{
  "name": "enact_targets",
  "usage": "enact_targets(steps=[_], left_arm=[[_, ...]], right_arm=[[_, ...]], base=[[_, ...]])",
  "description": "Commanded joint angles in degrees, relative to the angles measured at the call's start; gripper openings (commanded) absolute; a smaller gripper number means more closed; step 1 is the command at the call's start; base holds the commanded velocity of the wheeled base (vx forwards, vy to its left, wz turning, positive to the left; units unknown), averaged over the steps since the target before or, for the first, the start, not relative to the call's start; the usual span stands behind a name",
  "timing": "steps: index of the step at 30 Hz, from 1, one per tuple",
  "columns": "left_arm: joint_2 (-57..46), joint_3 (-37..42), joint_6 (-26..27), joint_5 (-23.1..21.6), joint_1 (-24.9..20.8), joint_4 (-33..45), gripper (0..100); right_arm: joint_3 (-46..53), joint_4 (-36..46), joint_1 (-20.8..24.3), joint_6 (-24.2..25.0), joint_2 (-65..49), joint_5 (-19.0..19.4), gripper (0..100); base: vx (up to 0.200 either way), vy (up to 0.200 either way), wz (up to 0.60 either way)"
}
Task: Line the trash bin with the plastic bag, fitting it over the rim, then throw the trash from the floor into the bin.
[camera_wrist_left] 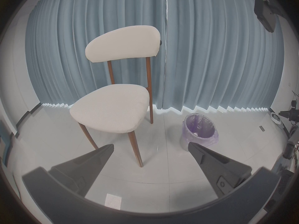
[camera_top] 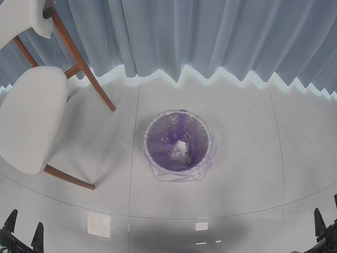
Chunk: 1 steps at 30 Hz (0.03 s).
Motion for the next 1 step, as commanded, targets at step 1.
enact_targets(steps=[1], left_arm=[[-0.73,0.81,0.01,-0.02,-0.31,-0.02,100]], right_arm=[[1.01,-0.02,0.01,0.05,-0.84,-0.01,100]], base=[[0.0,0.0,0.0]])
